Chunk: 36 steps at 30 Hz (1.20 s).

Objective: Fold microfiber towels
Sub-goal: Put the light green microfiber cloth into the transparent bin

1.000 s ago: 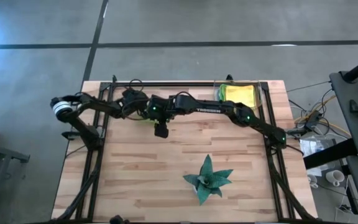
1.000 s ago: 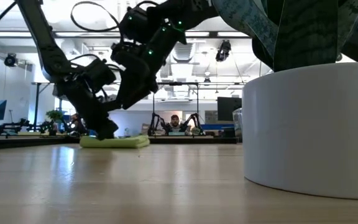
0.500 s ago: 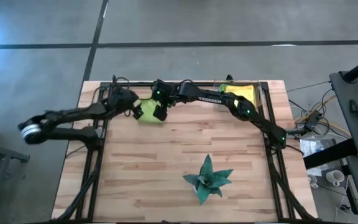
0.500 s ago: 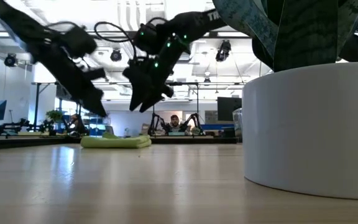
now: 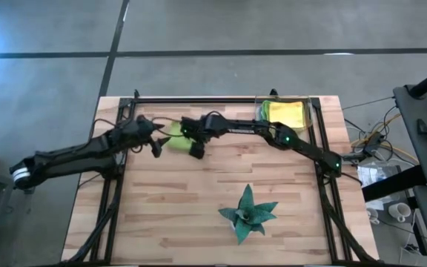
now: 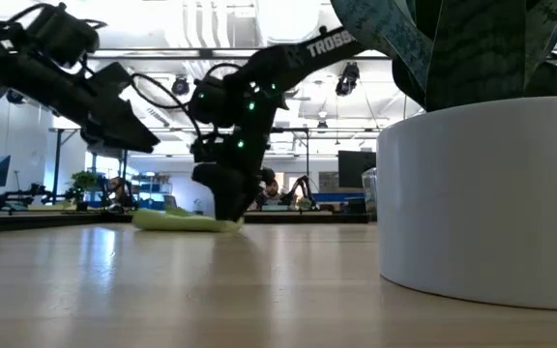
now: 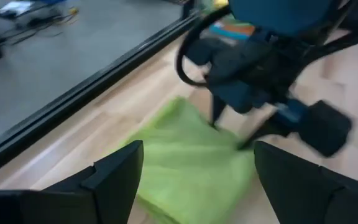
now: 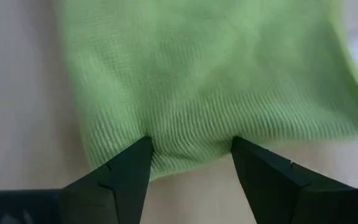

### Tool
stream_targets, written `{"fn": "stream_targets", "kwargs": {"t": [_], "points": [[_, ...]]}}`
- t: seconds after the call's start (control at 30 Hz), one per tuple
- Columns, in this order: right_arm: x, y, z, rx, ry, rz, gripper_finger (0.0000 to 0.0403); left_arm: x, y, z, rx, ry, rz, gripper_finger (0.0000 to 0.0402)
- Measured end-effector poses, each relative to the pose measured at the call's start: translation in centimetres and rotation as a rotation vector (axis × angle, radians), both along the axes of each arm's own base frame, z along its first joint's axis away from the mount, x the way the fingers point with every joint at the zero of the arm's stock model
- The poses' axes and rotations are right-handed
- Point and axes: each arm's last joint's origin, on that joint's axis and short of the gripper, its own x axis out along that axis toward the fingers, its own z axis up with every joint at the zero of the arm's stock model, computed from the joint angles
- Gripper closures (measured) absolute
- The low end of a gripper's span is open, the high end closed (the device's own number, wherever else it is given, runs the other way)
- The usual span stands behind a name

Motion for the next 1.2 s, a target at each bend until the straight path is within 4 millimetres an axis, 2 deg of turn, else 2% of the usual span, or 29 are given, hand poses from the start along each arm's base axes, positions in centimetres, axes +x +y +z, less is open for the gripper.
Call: {"fn": "stream_targets", "kwargs": {"t": [0.1,0.2,0.27,0.37,0.5,0.6,0.73,0.83,0.97,1.1,1.2], "points": [[-0.4,2.1,0.1,0.199,0.047,0.059,0.0181,0.0,-0.5,0.2,0.009,-0.016,-0.069,0.0112],[-0.2,3.8,0.2,0.409,0.011,0.117,0.0181,0.2,-0.7,0.4,0.008,-0.025,-0.103,0.0112],[0.1,4.6,0.6,0.446,-0.012,0.135,0.0181,0.2,-0.9,0.4,0.007,-0.025,-0.115,0.0112],[0.2,5.0,2.8,0.394,-0.062,0.158,0.0181,0.4,-1.3,0.2,-0.007,-0.02,-0.161,0.0112],[-0.3,4.3,7.1,0.135,-0.141,0.15,0.0181,0.5,-2.2,-0.4,-0.08,0.025,-0.217,0.0112],[0.3,3.7,7.8,-0.025,-0.2,0.153,0.0181,0.6,-3.1,-1.0,-0.166,0.053,-0.247,0.0112],[1.9,3.3,7.5,-0.068,-0.346,0.167,0.0181,1.1,-5.0,-2.2,-0.265,0.097,-0.337,0.0112],[2.3,2.6,6.1,-0.066,-0.339,0.151,0.0181,1.4,-6.3,-3.5,-0.331,0.167,-0.369,0.0112],[2.2,2.2,2.7,-0.041,-0.218,0.135,0.0181,1.6,-7.5,-4.1,-0.333,0.206,-0.356,0.0112],[1.5,2.6,1.3,0.013,-0.105,0.091,0.0181,1.7,-7.9,-4.1,-0.317,0.207,-0.359,0.0112],[0.0,3.0,0.6,0.069,0.047,0.016,0.0181,1.7,-7.8,-4.0,-0.314,0.206,-0.356,0.0112]]}}
